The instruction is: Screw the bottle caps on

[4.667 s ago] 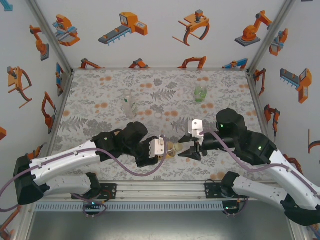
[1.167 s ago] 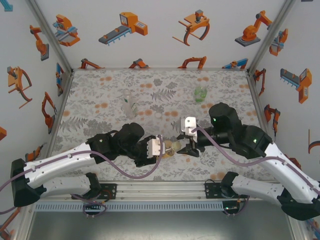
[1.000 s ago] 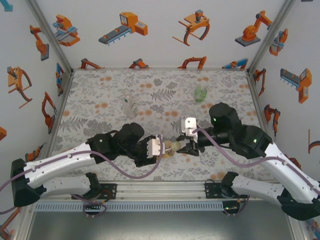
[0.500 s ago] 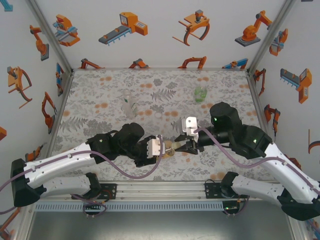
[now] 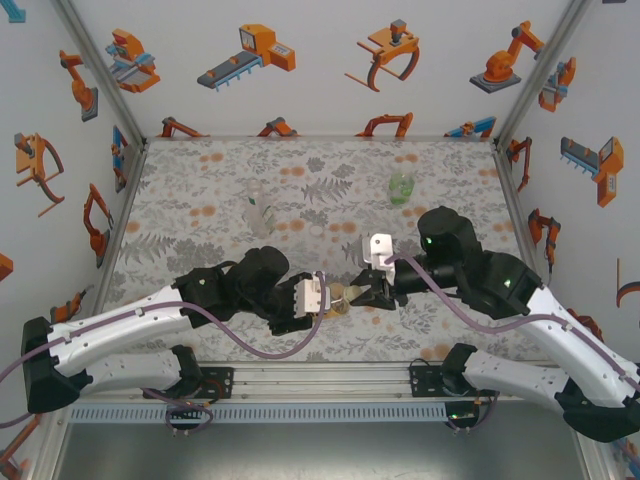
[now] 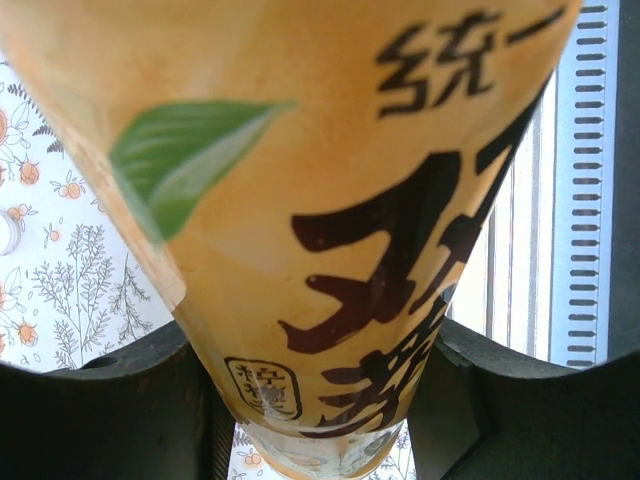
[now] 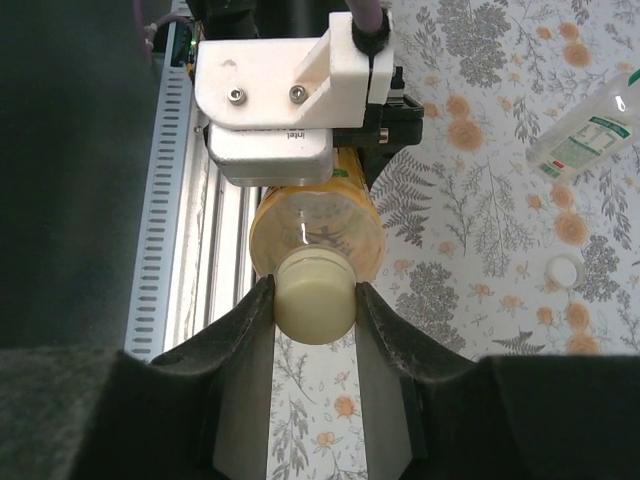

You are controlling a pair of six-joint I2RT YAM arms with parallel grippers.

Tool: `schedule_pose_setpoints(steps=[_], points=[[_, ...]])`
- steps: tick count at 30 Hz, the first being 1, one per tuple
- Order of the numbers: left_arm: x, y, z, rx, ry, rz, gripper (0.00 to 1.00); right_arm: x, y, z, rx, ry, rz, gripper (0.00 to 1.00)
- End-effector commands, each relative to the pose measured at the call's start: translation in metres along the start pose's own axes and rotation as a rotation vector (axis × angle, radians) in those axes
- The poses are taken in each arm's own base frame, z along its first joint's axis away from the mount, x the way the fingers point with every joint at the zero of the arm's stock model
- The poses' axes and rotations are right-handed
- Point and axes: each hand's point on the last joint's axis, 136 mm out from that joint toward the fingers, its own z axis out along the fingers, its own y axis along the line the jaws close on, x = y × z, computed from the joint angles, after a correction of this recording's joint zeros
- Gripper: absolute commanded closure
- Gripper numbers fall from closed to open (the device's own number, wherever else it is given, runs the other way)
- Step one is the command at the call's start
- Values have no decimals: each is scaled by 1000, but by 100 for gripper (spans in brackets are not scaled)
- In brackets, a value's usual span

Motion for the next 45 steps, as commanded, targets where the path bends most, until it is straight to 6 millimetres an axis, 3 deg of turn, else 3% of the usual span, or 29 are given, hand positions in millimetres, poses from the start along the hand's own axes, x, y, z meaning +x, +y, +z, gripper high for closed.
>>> schedule_pose_setpoints(steps=[1,3,7,10,14,18,22,24,26,27,33,36,41,45], points=[[-6,-1,-3,6,-19,1,100,-8,-8,1,42,-41,101,88],[-6,2,-3,-9,-20,7,100,-7,-21,5,96,-67,266,95],[-8,8,-2,-43,-19,13,100,4,-48,9,226,-90,700,93],[-6,12,-1,-63,-14,11,100,33,-66,3,394,-68,1093,98],[-5,13,0,-76,-17,9,100,72,-60,5,474,-77,1600,100],[-6,15,1,-81,-23,13,100,73,-60,15,418,-159,1760,100],[-7,15,2,-78,-23,14,100,71,-66,1,503,-152,1687,99],[-8,14,2,-73,-26,13,100,63,-69,-6,520,-159,1601,84],[-7,14,2,-70,-26,14,100,53,-72,-11,520,-160,1502,60],[-7,13,2,-68,-24,14,100,47,-72,-14,513,-156,1439,56],[-7,12,3,-60,-26,14,100,17,-68,-30,484,-125,1064,52],[-8,10,3,-49,-29,13,100,15,-70,-37,508,-94,898,50],[-9,5,1,-24,-37,14,100,-5,-47,-31,352,-46,501,48],[-9,3,1,-10,-40,14,100,-10,-26,-27,226,-9,246,47]])
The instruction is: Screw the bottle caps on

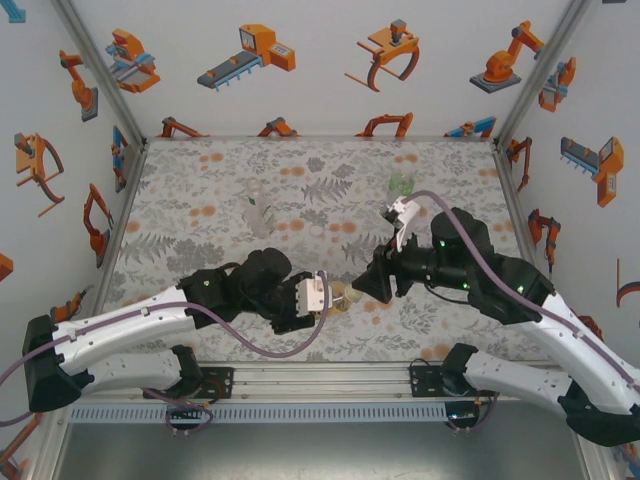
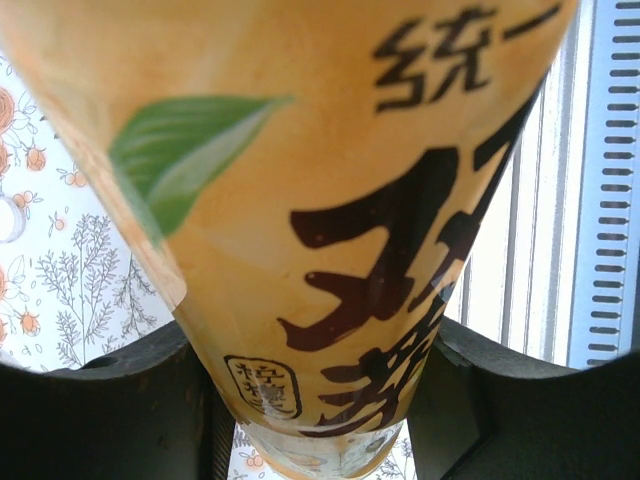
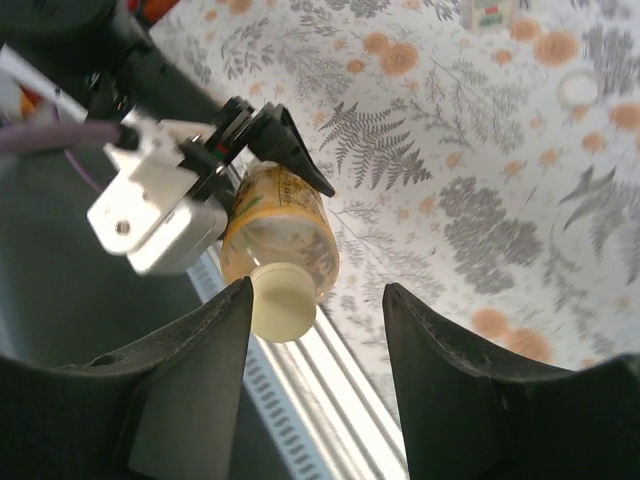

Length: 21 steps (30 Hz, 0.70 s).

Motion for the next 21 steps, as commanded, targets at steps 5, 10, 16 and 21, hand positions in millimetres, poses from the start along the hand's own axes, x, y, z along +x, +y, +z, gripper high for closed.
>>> schedule_pose_setpoints(steps=[5,10,16,21], points=[[-18,-4,-10,29,-56,19,100,16,63,-25,-367,-7,-581,47],[-20,-5,-11,36,-64,19,100,18,55,-16,-333,-25,-639,47],[-21,-6,-11,36,-66,19,100,21,53,-5,-342,-30,-645,49],[-20,-7,-11,37,-64,16,100,21,54,-2,-358,-36,-640,52]])
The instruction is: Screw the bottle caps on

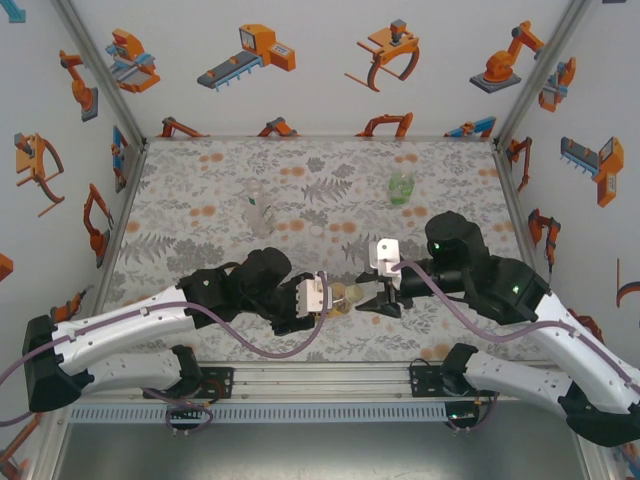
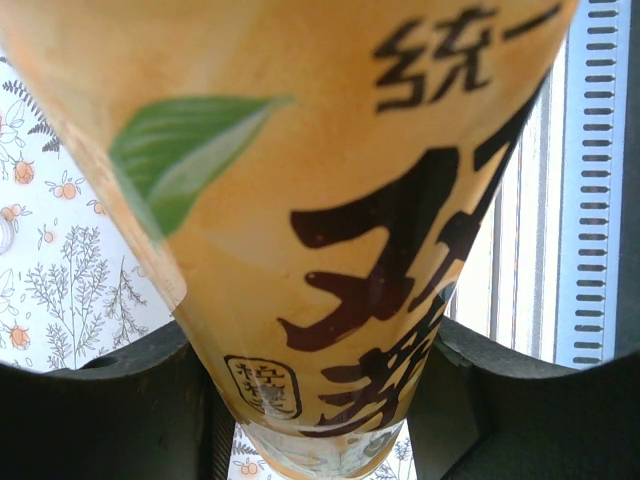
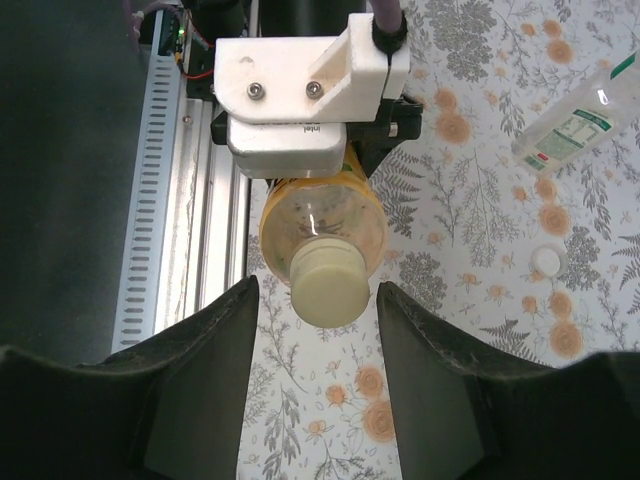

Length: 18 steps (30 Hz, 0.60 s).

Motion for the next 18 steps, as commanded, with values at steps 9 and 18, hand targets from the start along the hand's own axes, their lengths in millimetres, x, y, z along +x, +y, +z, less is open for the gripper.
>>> schedule_pose_setpoints(steps=[9,18], points=[[-15,-3,-9,12,-47,11,100,-5,2,4,-22,-40,-26,56],[-17,-5,-10,12,-50,16,100,-2,1,2,-6,-32,-23,67]])
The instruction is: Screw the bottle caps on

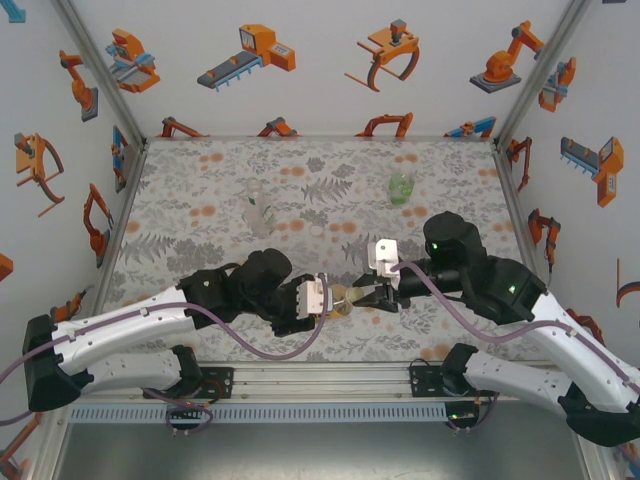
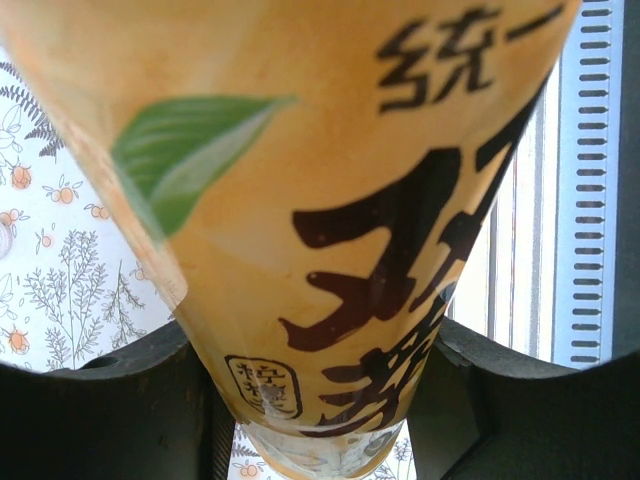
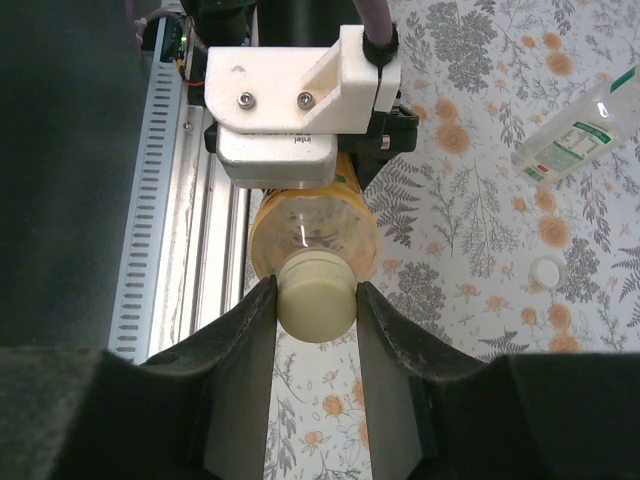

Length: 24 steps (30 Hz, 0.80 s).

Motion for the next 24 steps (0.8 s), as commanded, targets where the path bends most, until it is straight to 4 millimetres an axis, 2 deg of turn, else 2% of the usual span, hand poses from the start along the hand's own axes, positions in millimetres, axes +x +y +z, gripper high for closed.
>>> schedule_pose_setpoints(steps=[1,5,9,12,14,16,21,24], points=[[-17,-2,-10,7,-50,11,100,-1,1,-1,4,-14,-11,69],[-17,-3,-10,7,-50,13,100,-2,-5,-1,37,-14,79,80],[-15,3,-11,-26,-38,15,100,-3,-11,3,54,-36,313,85],[-12,9,-11,-65,-22,17,100,10,-29,5,160,-31,591,92],[-12,11,-12,-80,-21,23,100,28,-47,2,296,-11,827,95],[-11,14,-12,-96,-16,26,100,46,-56,-2,401,4,1068,95],[-9,21,-13,-141,-2,27,100,66,-55,0,460,-54,1567,97],[-8,22,-12,-146,2,31,100,70,-52,6,435,-120,1772,100]])
